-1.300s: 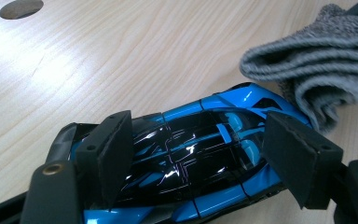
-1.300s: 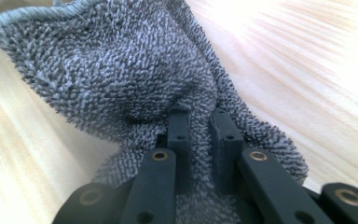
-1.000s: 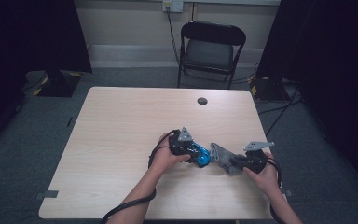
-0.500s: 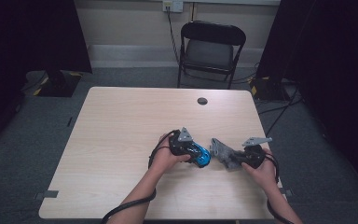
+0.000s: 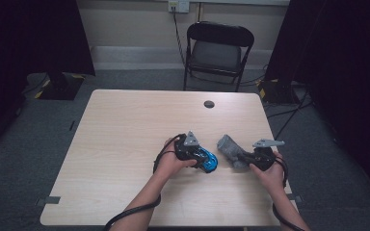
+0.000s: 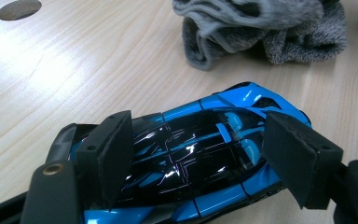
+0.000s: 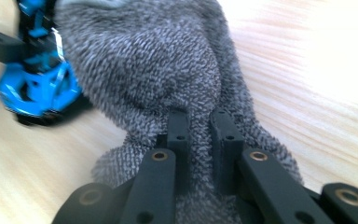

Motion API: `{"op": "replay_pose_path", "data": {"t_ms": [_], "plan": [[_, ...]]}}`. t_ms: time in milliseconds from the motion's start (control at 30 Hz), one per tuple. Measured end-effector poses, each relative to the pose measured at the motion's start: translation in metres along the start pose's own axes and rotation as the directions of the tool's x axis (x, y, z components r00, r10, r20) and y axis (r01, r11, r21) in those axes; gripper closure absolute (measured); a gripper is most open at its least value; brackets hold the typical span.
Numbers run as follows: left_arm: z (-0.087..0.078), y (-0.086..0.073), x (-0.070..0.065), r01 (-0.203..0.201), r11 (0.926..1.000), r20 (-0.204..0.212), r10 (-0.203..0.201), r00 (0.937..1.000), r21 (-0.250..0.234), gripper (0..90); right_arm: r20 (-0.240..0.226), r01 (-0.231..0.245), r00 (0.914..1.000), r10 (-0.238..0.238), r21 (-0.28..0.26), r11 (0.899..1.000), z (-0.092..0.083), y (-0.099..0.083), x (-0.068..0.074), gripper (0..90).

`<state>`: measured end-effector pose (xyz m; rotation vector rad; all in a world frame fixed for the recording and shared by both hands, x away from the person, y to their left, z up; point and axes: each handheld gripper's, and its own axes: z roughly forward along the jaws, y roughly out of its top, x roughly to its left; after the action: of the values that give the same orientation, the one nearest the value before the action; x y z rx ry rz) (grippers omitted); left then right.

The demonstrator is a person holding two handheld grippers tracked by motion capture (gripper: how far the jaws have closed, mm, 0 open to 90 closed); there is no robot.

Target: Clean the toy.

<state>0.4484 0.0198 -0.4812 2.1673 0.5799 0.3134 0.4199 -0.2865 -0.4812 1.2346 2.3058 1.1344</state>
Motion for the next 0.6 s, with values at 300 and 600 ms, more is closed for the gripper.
{"op": "replay_pose_path", "data": {"t_ms": [300,600], "plan": [[0.000,0.000,0.000,-0.001,1.0000,0.001,0.001,1.0000,0.006,24.8,-0.027,0.026,0.9993,-0.027,-0.042,0.999,-0.017,0.002,0.006,80.4],[0.000,0.001,0.000,0.001,1.0000,-0.001,-0.001,1.0000,0.007,24.8,-0.045,0.055,0.9973,-0.058,-0.065,0.996,-0.030,0.003,0.012,80.4]]}}
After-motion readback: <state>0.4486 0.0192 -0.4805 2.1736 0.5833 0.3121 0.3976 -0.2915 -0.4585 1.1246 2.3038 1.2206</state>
